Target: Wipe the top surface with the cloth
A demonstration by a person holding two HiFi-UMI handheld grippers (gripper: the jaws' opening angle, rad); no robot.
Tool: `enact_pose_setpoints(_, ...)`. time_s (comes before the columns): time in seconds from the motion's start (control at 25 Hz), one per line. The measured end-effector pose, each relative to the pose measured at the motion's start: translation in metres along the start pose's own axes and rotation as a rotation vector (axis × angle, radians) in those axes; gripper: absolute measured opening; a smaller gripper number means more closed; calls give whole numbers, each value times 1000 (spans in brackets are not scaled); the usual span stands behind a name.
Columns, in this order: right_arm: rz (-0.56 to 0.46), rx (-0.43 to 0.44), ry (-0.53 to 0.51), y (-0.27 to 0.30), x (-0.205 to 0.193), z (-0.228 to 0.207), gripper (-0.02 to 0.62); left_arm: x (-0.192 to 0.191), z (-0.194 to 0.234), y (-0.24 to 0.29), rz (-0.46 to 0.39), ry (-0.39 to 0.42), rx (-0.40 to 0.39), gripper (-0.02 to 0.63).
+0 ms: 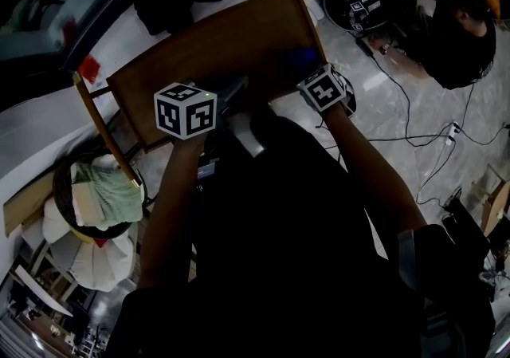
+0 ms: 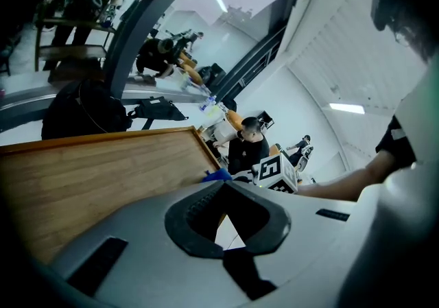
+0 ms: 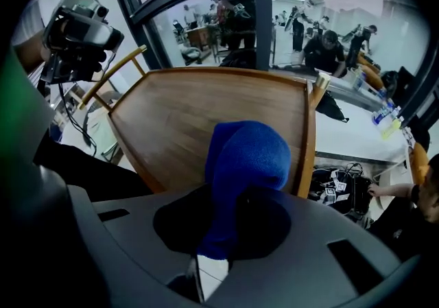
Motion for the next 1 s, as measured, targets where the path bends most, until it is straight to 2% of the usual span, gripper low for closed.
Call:
enact_pose_setpoints(0.12,-32,20,26,0,-1,-2,61,1,-1,-14,-40,-3,21,9)
enact_pose_setpoints(0.2,-90,83,47,-1,6,-8,61,9,-2,-26,-90,2,36,8)
enact_pose_setpoints(0.28,-189,183,70,-16,27,-6,61,19,-5,-43,-143,17,49,8)
enact_pose_setpoints(0.4,-412,377,131,-49,58,24,61,15,-16,-81,-221,38,67,9)
enact_pose_setpoints(0.48,-543,456,93,-68,85,45,61,9,-23,-110,-285,54,99,8)
enact_pose_setpoints(0.6,-707,567,-32,-111,155,64,61,16,-28,-152,-398,101,141,8)
enact_pose_setpoints(0.76,-875,802,-77,-162,226,96,61,27,-46,-219,-571,190,133,8)
enact_pose_setpoints(0.84,-940,826,-141,-188,240,114,61,22,-58,-251,-631,247,143,8)
enact_pose_setpoints(1.0,-1086,800,-234,-238,252,142,61,7,-87,-301,-684,360,144,8)
Point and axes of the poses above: the fingertips, and each gripper's own axes: y forward along the fingers, z to its left, x out of its top, the point moved 9 cm from there along -y, backward along the fingers, and after that the axes turned 8 degrees about -y, right-handed, at the moved point
